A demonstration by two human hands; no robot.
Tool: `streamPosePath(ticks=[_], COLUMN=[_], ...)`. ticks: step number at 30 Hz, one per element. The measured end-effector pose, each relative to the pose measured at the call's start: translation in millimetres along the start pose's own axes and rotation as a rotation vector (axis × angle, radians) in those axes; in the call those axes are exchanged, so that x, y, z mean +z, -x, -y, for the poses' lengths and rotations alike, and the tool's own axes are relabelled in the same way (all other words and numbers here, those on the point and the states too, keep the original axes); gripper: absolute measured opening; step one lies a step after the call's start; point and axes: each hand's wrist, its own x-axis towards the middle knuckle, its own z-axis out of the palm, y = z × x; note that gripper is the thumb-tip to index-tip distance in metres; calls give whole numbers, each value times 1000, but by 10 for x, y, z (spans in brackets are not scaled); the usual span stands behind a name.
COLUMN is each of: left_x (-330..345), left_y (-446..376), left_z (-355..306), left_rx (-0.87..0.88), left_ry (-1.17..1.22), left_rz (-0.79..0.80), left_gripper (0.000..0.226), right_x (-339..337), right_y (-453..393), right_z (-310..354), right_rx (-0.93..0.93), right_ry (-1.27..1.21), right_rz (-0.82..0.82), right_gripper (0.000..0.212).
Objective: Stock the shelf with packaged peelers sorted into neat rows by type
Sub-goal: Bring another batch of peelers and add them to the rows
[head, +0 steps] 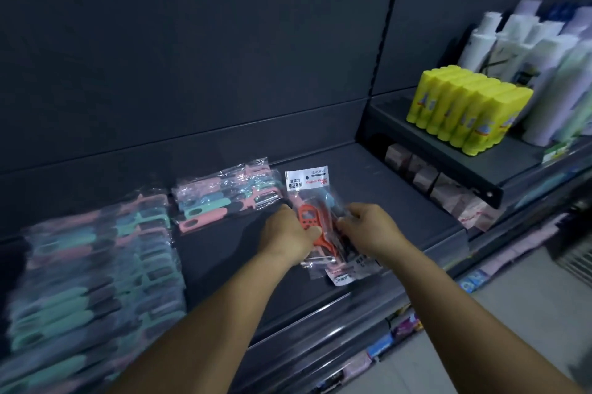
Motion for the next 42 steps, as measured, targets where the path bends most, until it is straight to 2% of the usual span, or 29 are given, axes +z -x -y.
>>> streamPosePath(ticks=[1,3,9,14,18,23,26,29,34,38,42], left_x=[-59,-163,-228,-101,107,209,178,146,23,-80,-142], left_y=[-7,-25,-90,-155,-191,-95,-47,-5,54,114,135], left_z=[23,54,-18,-166,-280,-248,-174,-160,-109,-131,-152], left_rx=[5,24,73,62,37,55,41,0,-55,42,113], left_ry=[11,17,130,99,-8,-362,-426,-436,-270,-125,-175], left_rz=[18,29,-94,-132,-132,-198,-223,-217,-217,-334,-356], left_gripper=[15,27,25,33,39,33,34,29,22,8,20], right_x=[15,27,-64,-156,-223,-232,-122,-5,-7,82,207], right_y=[-7,-8,-140,-279,-389,-289,-229,-198,-182,-143,-137], right_z=[19,38,-56,-185,-317,-269,-142,-13,45,80,167], right_rx=[6,21,50,40,-3,-145,-278,-259,-187,-175,-143], right_ry=[20,32,11,102,203,260,303,342,273,270,303], right_rz=[4,-14,-124,-128,-84,-215,-81,49,28,83,80], right_gripper=[21,19,17,36,33,31,21,23,26,39,41])
